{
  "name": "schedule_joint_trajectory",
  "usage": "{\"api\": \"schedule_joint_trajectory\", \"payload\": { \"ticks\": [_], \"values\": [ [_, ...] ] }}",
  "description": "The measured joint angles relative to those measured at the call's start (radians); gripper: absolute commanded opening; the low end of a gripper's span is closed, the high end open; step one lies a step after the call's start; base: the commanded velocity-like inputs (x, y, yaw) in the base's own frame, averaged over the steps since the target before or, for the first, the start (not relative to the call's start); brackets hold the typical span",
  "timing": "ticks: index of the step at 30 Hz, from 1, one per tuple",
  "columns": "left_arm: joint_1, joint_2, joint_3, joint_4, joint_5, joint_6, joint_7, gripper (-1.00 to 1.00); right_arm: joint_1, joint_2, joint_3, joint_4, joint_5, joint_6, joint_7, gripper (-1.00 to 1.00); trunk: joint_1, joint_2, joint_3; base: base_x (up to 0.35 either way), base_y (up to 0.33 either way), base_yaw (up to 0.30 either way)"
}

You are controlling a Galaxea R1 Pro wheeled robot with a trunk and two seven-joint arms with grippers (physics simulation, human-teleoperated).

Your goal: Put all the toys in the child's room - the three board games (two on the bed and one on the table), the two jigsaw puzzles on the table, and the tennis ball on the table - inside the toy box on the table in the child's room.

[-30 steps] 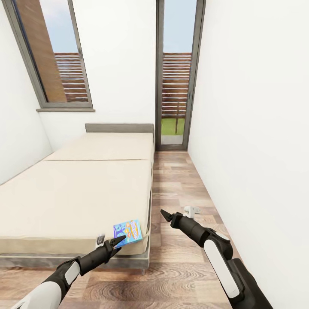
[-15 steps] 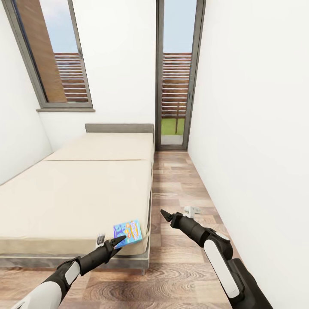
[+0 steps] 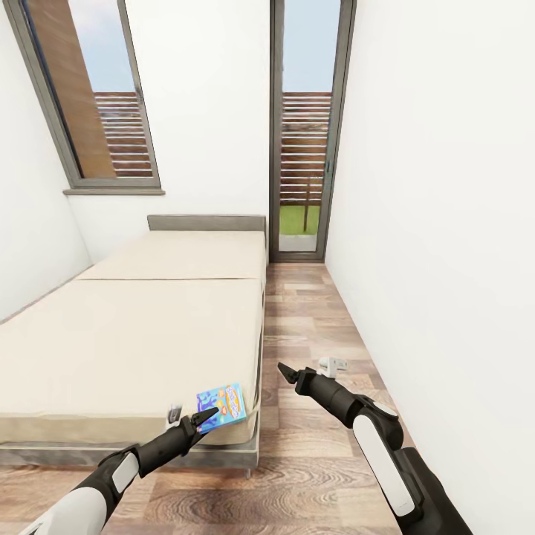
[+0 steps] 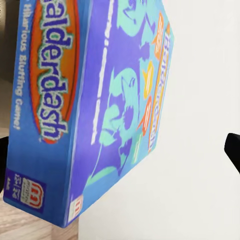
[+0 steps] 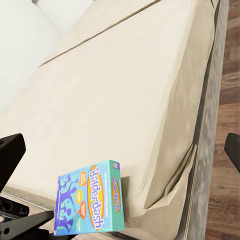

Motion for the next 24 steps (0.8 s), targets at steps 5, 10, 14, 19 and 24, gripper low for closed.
{"api": "schedule_joint_trajectory", "payload": {
  "ticks": [5,10,14,19,24],
  "values": [
    [0.0,0.0,0.0,0.0,0.0,0.0,0.0,1.0,0.0,0.0,0.0,0.0,0.0,0.0,0.0,1.0,0.0,0.0,0.0,0.0,0.0,0.0],
    [0.001,0.0,0.002,0.0,0.006,0.005,-0.001,-1.0,0.0,0.0,0.0,0.0,0.0,0.0,0.0,1.0,0.0,0.0,0.0,0.0,0.0,0.0],
    [0.002,0.0,0.002,0.0,0.01,0.009,-0.001,-1.0,0.0,0.0,0.0,-0.001,0.0,0.0,0.0,1.0,0.0,0.0,0.0,0.0,0.0,0.0],
    [0.002,0.0,0.001,0.0,0.01,0.009,0.0,-1.0,0.0,0.0,0.0,0.0,0.0,0.0,0.0,1.0,0.0,0.0,0.0,0.0,0.0,0.0],
    [0.003,-0.001,0.002,0.0,0.009,0.008,0.0,-1.0,0.0,0.0,0.0,0.0,0.0,0.0,0.0,1.0,-0.008,0.014,0.006,0.0,0.0,0.0]
  ]
}}
